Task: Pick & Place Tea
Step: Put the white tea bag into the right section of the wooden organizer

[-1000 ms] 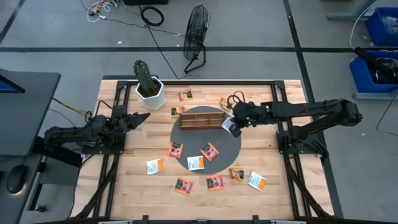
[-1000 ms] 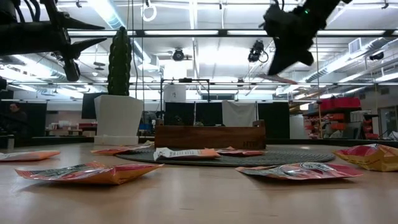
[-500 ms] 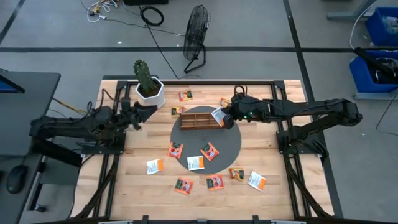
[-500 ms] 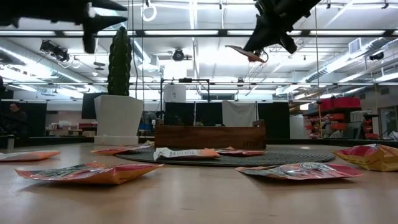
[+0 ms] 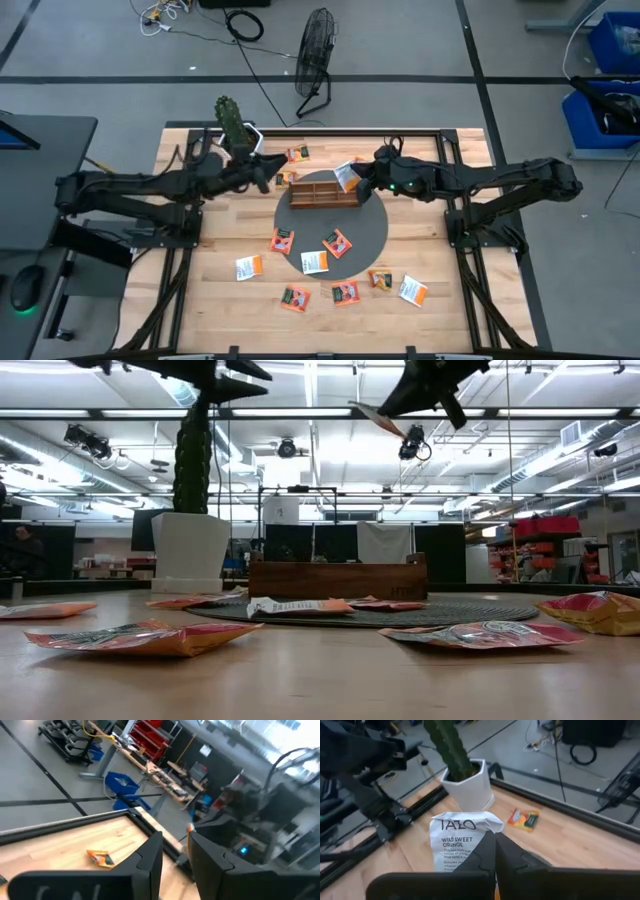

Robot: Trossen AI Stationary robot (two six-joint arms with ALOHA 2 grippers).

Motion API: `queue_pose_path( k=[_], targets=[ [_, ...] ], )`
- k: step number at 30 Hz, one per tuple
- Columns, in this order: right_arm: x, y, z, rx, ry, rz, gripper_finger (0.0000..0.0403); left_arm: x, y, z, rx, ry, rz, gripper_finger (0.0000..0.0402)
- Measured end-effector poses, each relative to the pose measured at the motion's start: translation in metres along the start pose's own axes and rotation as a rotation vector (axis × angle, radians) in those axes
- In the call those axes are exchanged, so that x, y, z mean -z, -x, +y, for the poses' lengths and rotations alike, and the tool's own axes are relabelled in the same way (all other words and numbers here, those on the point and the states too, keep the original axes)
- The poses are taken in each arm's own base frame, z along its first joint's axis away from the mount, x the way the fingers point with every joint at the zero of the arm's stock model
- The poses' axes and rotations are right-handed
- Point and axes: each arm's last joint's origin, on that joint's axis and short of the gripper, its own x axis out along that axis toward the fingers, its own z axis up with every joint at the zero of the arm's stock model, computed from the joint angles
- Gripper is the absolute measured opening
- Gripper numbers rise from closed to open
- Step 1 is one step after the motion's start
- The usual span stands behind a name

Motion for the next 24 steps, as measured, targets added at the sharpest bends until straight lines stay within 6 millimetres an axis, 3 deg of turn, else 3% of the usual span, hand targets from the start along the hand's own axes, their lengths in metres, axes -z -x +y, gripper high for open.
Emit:
queue_pose_path(
  k=[8,14,24],
  targets=[
    [-0.006,0.001,0.003,0.026,0.012,-0.088,0.0,-0.002,-0.037,-0.013,0.094,-0.147,0.092,0.0097],
    [-0.008,0.001,0.003,0.07,0.113,-0.121,0.0,-0.001,-0.059,-0.026,0.17,-0.285,0.128,0.0103],
    [-0.013,0.002,0.006,0.054,0.196,-0.165,0.0,0.002,-0.087,-0.028,0.143,-0.227,0.144,0.0203]
  ],
)
